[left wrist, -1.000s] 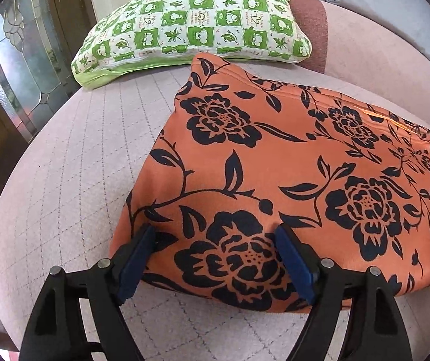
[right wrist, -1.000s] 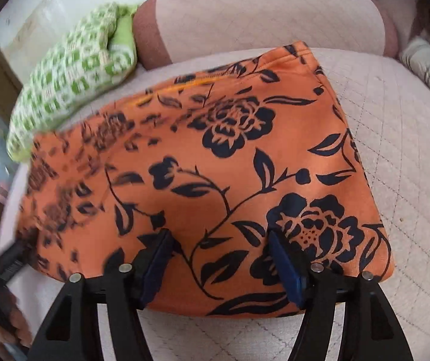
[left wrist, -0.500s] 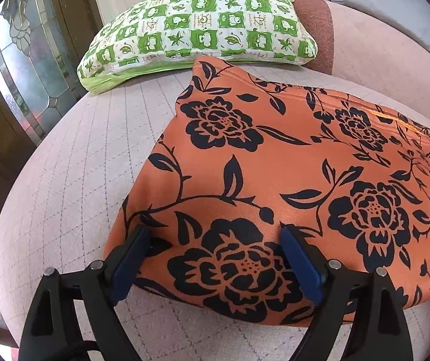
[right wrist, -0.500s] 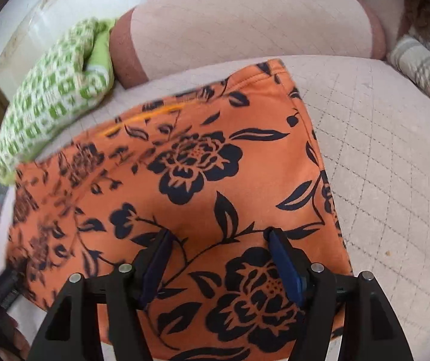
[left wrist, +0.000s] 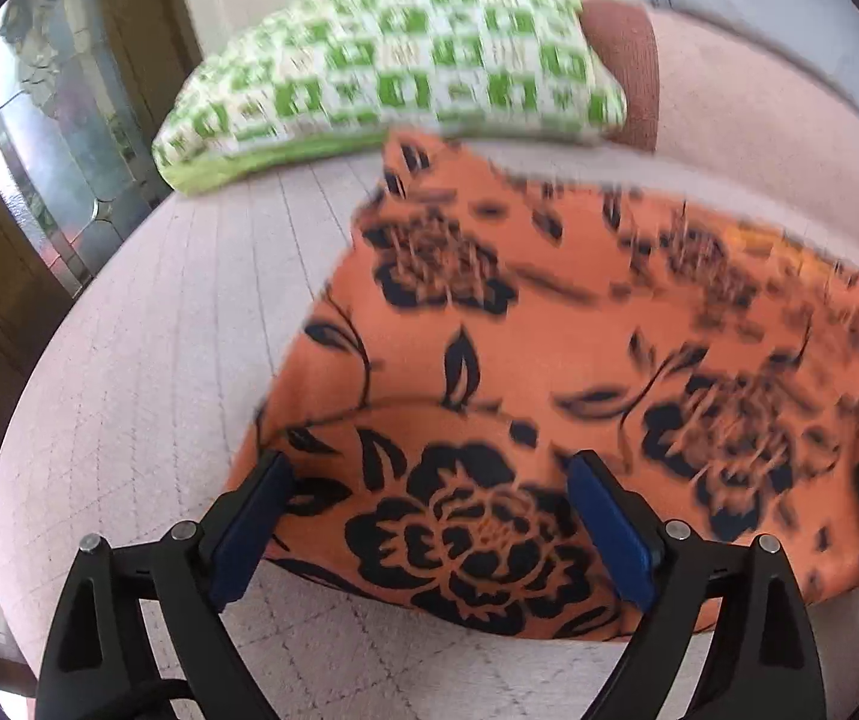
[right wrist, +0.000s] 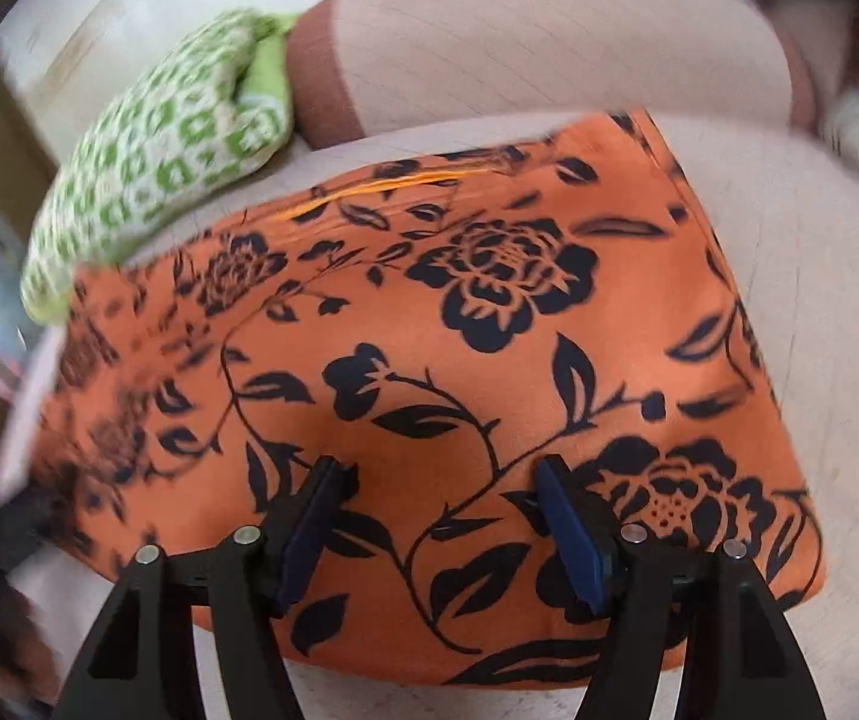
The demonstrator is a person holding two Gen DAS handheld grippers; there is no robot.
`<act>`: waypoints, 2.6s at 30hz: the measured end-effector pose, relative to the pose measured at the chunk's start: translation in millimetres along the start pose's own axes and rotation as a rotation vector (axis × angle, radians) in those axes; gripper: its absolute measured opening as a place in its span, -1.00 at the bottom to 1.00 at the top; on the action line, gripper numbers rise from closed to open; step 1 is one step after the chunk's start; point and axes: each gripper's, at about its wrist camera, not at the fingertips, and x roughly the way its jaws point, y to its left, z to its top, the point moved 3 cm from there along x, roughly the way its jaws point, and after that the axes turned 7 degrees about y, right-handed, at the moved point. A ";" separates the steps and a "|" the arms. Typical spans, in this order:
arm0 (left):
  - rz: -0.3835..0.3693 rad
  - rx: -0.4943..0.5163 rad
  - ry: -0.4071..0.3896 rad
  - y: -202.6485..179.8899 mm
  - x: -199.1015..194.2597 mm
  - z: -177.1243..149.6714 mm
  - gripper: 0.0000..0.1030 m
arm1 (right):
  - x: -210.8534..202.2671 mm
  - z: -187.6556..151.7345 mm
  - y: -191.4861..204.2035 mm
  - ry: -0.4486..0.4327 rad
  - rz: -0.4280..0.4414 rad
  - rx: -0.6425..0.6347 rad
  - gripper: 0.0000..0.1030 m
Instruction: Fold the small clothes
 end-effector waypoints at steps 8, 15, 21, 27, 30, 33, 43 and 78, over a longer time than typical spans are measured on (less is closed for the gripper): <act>0.001 0.034 -0.066 -30.3 -23.5 7.4 0.81 | -12.8 -2.9 -6.2 -0.029 -0.007 0.028 0.40; 0.001 0.075 -0.063 -43.8 -18.3 9.6 0.81 | -41.1 13.5 -41.1 -0.182 -0.074 0.099 0.40; 0.012 0.087 -0.040 -50.2 -6.3 13.0 0.81 | -29.8 32.8 -69.5 -0.159 -0.026 0.214 0.40; -0.037 0.045 0.082 -50.5 28.5 12.3 0.85 | 4.0 33.0 -83.7 -0.025 -0.038 0.225 0.44; -0.037 0.041 0.098 -48.8 25.8 14.4 0.85 | -3.9 31.8 -82.9 -0.018 -0.038 0.238 0.44; -0.027 0.023 0.084 -44.2 18.3 14.2 0.85 | -17.9 27.4 -81.6 -0.045 -0.014 0.254 0.44; 0.003 0.029 0.046 -31.4 -2.9 1.3 0.85 | -51.0 5.9 -26.3 -0.107 0.138 0.142 0.43; 0.072 0.004 -0.029 22.3 -29.2 -27.6 0.88 | -50.1 -37.2 -41.5 0.006 0.409 0.303 0.33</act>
